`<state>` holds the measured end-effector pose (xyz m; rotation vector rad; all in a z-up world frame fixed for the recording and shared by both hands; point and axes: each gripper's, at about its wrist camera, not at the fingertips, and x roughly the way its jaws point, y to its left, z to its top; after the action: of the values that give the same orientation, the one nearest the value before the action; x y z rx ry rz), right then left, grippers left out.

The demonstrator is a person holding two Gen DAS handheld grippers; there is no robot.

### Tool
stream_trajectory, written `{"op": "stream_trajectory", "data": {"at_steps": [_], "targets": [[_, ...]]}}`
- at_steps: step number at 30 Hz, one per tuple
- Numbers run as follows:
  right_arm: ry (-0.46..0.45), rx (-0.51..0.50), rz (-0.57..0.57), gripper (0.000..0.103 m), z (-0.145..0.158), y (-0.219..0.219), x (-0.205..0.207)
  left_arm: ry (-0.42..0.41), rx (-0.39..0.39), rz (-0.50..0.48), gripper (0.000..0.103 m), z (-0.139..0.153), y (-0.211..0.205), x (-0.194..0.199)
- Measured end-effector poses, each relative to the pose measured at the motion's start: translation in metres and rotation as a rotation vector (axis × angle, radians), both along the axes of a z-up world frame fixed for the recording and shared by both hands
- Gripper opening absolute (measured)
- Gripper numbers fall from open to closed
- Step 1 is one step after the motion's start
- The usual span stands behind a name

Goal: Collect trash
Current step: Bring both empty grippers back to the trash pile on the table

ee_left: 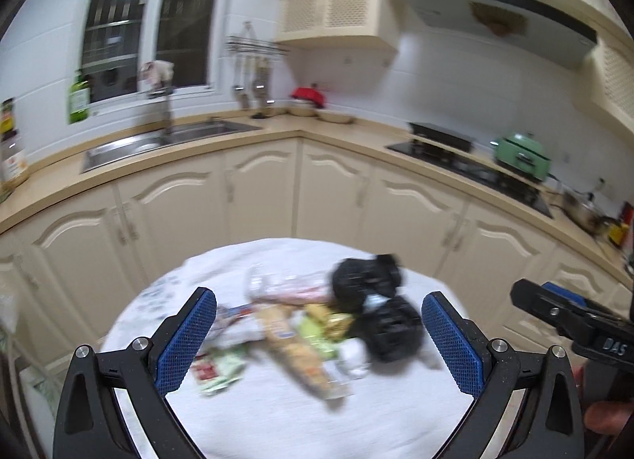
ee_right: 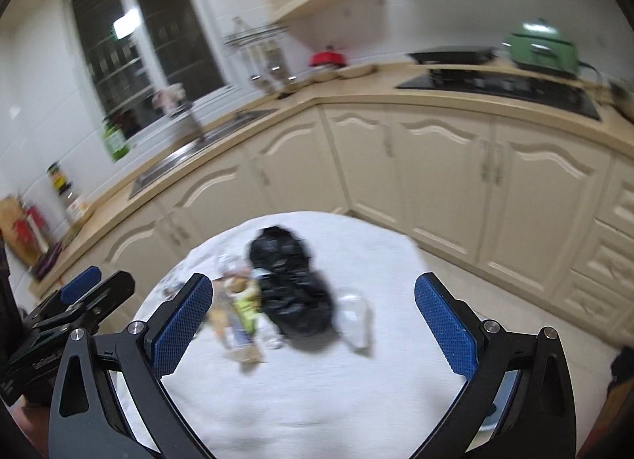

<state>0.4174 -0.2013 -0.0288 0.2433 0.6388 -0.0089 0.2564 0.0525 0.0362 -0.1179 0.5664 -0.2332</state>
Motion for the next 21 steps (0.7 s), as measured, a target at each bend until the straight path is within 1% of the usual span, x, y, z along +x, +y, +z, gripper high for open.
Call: {"op": "stream_trajectory", "data": {"at_steps": [5,6,11,15,19,21], "targets": [[0.020,-0.046,0.106,0.103,-0.009,0.039,0.016,0.043,0.024,0.079,0.102,-0.006,0.030,-0.010],[0.028,-0.049,0.126,0.103,-0.012,0.046,0.018,0.060,0.026,0.087,0.102,-0.007,0.039,-0.005],[0.069,-0.068,0.201,0.103,-0.032,0.073,0.032,0.147,0.062,0.128,0.102,-0.033,0.061,0.005],[0.121,-0.095,0.245,0.103,-0.056,0.091,0.049,0.190,0.082,0.127,0.102,-0.046,0.068,0.029],[0.172,-0.093,0.268,0.098,-0.079,0.099,0.065,0.195,0.118,0.117,0.102,-0.053,0.067,0.059],[0.193,-0.097,0.284,0.096,-0.090,0.104,0.075,0.202,0.131,0.118,0.102,-0.057,0.061,0.081]]}}
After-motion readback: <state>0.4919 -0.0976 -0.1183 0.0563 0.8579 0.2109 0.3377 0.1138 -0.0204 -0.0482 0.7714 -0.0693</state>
